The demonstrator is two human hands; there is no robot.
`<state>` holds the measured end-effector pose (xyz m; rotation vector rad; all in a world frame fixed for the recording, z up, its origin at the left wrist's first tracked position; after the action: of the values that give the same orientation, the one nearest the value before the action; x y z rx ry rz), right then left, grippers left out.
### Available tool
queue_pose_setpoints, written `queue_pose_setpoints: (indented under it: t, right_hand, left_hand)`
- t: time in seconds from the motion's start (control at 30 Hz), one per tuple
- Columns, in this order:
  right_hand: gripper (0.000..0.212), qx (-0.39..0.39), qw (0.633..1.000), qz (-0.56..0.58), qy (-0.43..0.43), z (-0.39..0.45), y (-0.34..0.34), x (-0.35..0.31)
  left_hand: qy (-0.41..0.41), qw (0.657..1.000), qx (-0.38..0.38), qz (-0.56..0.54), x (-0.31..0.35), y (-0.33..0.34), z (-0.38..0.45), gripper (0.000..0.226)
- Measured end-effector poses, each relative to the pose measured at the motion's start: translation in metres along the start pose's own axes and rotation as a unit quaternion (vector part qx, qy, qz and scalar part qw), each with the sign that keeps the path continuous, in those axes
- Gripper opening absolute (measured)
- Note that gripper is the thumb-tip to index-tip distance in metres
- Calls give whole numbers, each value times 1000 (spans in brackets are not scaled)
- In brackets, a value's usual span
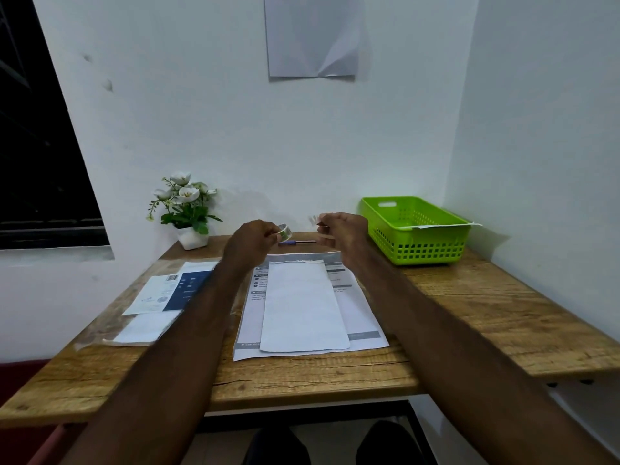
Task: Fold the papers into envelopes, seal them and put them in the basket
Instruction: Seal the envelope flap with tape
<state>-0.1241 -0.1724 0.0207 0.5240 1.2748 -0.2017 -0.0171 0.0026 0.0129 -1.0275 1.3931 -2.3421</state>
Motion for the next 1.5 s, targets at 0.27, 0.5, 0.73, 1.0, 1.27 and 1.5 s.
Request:
queue_pose_setpoints:
  t: [0.27, 0.5, 0.73, 1.0, 1.27, 1.5]
  right_hand:
    - [3, -7, 999, -35, 12, -2, 3, 3]
    - [3, -17, 998, -51, 21, -8, 3, 0]
    - [7, -56, 995, -75, 21, -11, 4, 0]
    - [12, -39, 882, -411, -227, -15, 9, -2]
    - [13, -93, 845, -465, -247, -21, 13, -2]
    - [6, -168, 916, -300, -204, -15, 12, -7]
  left_hand:
    - [-153, 956, 16, 248, -19, 1, -6, 24]
    - [-174, 923, 3, 342, -27, 6, -11, 25]
    - [-180, 964, 55, 187, -12, -3, -11, 29]
    - [-156, 910, 24, -382, 36, -9, -11, 55]
    - [-180, 865, -43, -466, 34, -3, -10, 39]
    - [-225, 839, -126, -479, 25, -7, -9, 47]
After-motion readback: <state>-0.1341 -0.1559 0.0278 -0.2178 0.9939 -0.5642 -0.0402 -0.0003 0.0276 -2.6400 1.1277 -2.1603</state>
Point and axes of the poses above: each hand's wrist, its own z-axis towards the middle knuckle, its own y-axis out of the palm, x = y × z, the point moved 1 cm from there along z, towards the middle knuckle, and after that the axes turned 14 degrees about -x, right-handed, at the moved point
